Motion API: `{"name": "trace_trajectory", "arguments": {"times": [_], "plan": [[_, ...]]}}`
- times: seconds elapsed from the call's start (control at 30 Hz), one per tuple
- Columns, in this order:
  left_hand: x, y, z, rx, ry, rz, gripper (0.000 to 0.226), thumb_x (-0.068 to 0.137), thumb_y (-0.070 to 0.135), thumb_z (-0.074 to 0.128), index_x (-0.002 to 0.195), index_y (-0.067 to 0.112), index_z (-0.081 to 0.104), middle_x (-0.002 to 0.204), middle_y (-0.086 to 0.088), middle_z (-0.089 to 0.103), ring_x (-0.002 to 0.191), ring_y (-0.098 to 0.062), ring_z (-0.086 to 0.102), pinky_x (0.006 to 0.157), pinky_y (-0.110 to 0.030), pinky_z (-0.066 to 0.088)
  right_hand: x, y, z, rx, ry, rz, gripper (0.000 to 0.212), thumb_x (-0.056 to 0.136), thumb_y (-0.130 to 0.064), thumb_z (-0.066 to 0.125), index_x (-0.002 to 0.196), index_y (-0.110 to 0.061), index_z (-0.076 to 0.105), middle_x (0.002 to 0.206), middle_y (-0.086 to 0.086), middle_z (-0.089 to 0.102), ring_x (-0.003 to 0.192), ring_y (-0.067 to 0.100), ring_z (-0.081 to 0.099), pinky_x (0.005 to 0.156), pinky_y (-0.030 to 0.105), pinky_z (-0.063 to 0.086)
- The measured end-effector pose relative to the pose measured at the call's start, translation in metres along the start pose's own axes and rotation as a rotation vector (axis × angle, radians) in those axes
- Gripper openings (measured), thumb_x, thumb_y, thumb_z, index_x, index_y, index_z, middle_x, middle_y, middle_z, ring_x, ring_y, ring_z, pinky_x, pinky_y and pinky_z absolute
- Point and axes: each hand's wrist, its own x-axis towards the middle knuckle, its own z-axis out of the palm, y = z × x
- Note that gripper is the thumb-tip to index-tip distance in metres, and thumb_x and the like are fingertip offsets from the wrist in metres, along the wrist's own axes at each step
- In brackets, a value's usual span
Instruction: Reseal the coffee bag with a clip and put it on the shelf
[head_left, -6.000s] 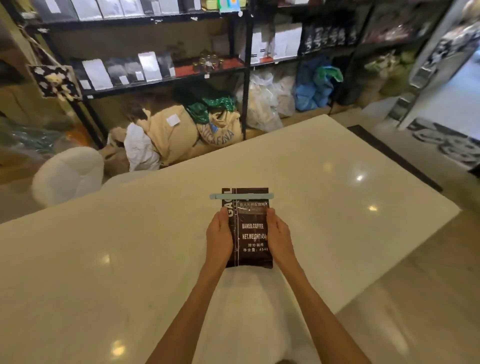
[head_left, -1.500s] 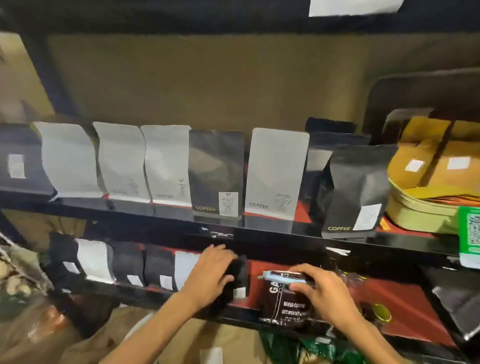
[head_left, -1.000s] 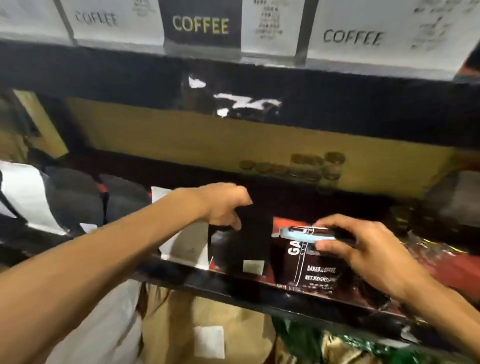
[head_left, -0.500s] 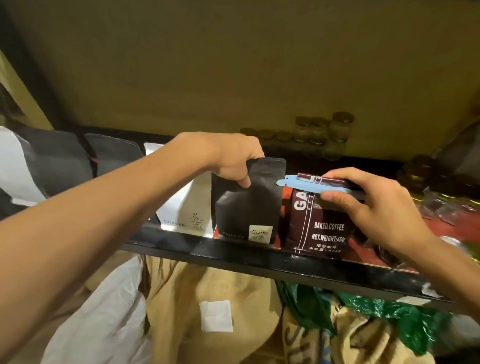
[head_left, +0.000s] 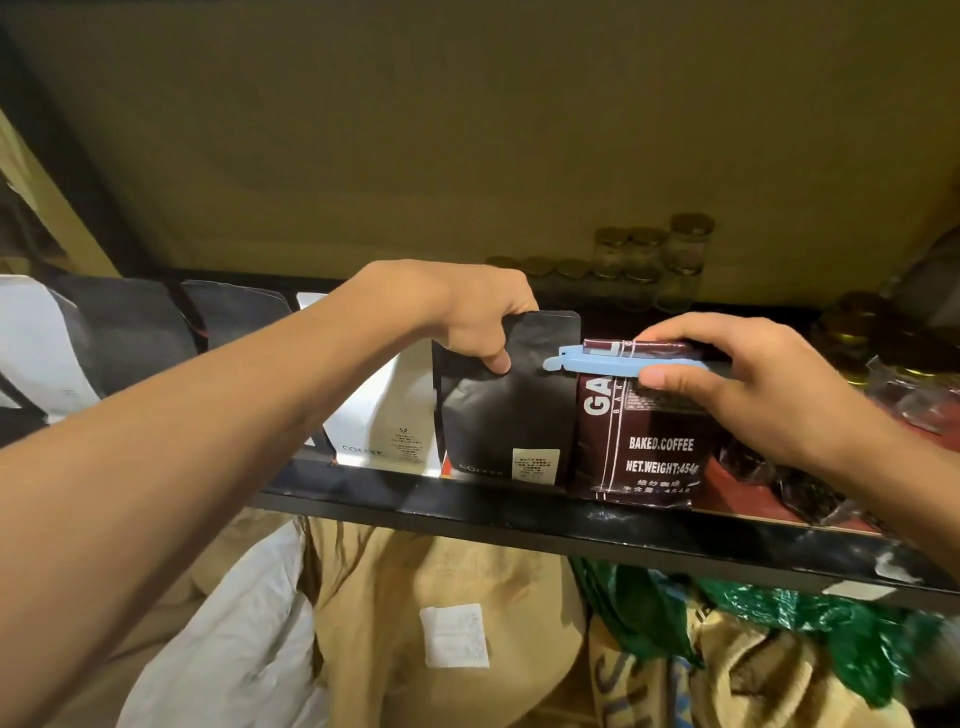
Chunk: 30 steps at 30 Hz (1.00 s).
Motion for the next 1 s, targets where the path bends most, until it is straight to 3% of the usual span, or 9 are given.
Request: {"name": "trace_trajectory", "arguments": {"times": [0.1,0.27,0.43,0.57,0.7,0.77,0.83,1.0], "plan": [[0.001,-0.003,-0.001,0.001,-0.015,-0.003,0.024,0.085,0.007,0.07,0.072,0.025,0.063,0.068,0.012,0.065,0.066,-0.01,0.063,0.068,-0.028,0.053,0.0,0.003,-0.005,0.03,-0.013,0.025,0.022,0.085,-0.036,0.066,0.108,-0.034,0.065,0.102,-0.017,0.068,0.09,-0.001,0.064,0.065,0.022,0.05],[0.001,-0.006,-0.001,-0.037,-0.03,0.0,0.026,0.086,0.006,0.069,0.071,0.026,0.064,0.07,0.012,0.068,0.064,-0.007,0.065,0.068,-0.027,0.055,-0.003,0.006,-0.007,0.084,-0.015,0.092,0.045,0.075,-0.048,0.061,0.114,-0.028,0.067,0.105,-0.007,0.072,0.095,0.01,0.068,0.075,0.039,0.059],[0.002,-0.005,0.0,-0.034,-0.009,-0.012,0.031,0.085,0.005,0.069,0.065,0.027,0.062,0.059,0.018,0.065,0.056,0.0,0.062,0.057,-0.021,0.05,0.001,0.005,-0.004,0.118,-0.025,0.14,0.035,0.081,-0.041,0.063,0.113,-0.028,0.067,0.104,-0.005,0.072,0.092,0.012,0.07,0.072,0.038,0.059],[0.003,-0.005,0.002,-0.033,-0.004,-0.001,0.029,0.085,0.003,0.068,0.069,0.025,0.062,0.069,0.012,0.067,0.066,-0.009,0.065,0.064,-0.026,0.053,0.001,0.006,-0.005,0.061,-0.058,0.143,0.029,0.088,-0.038,0.062,0.114,-0.026,0.065,0.103,-0.005,0.071,0.091,0.011,0.068,0.074,0.036,0.057],[-0.001,-0.001,0.002,-0.021,-0.062,0.03,0.016,0.086,-0.001,0.061,0.088,0.013,0.068,0.087,-0.002,0.074,0.082,-0.021,0.072,0.073,-0.034,0.059,-0.003,0.004,0.002,-0.121,-0.01,0.106,0.048,0.084,-0.06,0.045,0.118,-0.03,0.06,0.112,-0.006,0.058,0.113,0.02,0.049,0.095,0.045,0.046],[-0.002,0.002,0.002,-0.017,-0.032,0.047,0.015,0.083,-0.001,0.053,0.092,0.006,0.064,0.092,-0.011,0.071,0.087,-0.028,0.069,0.071,-0.036,0.055,-0.008,-0.002,0.007,-0.172,0.036,0.131,0.061,0.08,-0.07,0.032,0.12,-0.031,0.057,0.119,-0.008,0.053,0.121,0.018,0.036,0.101,0.044,0.036],[-0.007,0.003,0.004,0.011,0.029,0.05,0.016,0.083,0.002,0.051,0.096,0.006,0.06,0.094,-0.012,0.067,0.09,-0.03,0.066,0.07,-0.036,0.051,-0.013,-0.008,0.011,-0.256,0.091,0.139,0.061,0.087,-0.071,0.029,0.126,-0.032,0.054,0.133,-0.006,0.051,0.129,0.017,0.029,0.105,0.046,0.029],[-0.027,0.003,0.004,0.051,0.12,0.089,0.053,0.083,0.01,0.055,0.133,0.025,0.043,0.123,-0.006,0.059,0.107,-0.026,0.058,0.087,-0.046,0.053,-0.017,-0.01,0.003,-0.511,0.039,0.168,0.075,0.084,-0.075,0.019,0.151,-0.039,0.025,0.154,0.003,0.037,0.139,0.032,0.026,0.109,0.054,0.026]]}}
